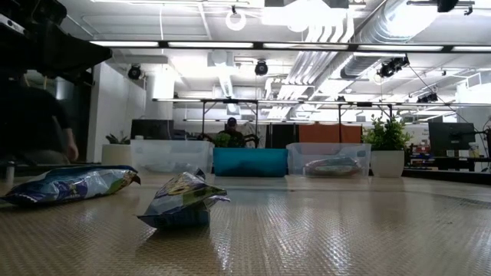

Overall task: Pick and place Granola Bars by type
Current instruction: Put the blue granola bar into the left transparent bin

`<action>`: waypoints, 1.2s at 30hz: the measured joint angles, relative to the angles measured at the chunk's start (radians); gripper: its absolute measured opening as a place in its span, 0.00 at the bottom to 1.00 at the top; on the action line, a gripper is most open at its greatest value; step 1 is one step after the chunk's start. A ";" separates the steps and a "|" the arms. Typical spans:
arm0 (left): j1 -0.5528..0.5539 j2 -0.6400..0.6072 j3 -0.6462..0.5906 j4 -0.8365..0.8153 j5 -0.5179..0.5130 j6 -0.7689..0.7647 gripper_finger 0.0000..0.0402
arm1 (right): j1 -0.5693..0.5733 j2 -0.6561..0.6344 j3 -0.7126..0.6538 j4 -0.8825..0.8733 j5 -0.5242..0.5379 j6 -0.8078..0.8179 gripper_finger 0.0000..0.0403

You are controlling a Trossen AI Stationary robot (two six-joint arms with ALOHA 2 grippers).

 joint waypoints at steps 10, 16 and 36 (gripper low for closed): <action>0.000 0.000 0.000 0.000 -0.002 0.000 0.00 | -0.001 -0.128 -0.299 0.225 -0.010 -0.033 0.00; 0.000 0.000 0.000 -0.003 -0.002 -0.001 0.00 | -0.023 -0.127 -0.413 0.367 -0.038 -0.019 0.00; 0.000 0.000 0.000 -0.007 -0.001 -0.001 0.00 | -0.187 -0.127 -0.572 0.324 -0.316 0.141 0.00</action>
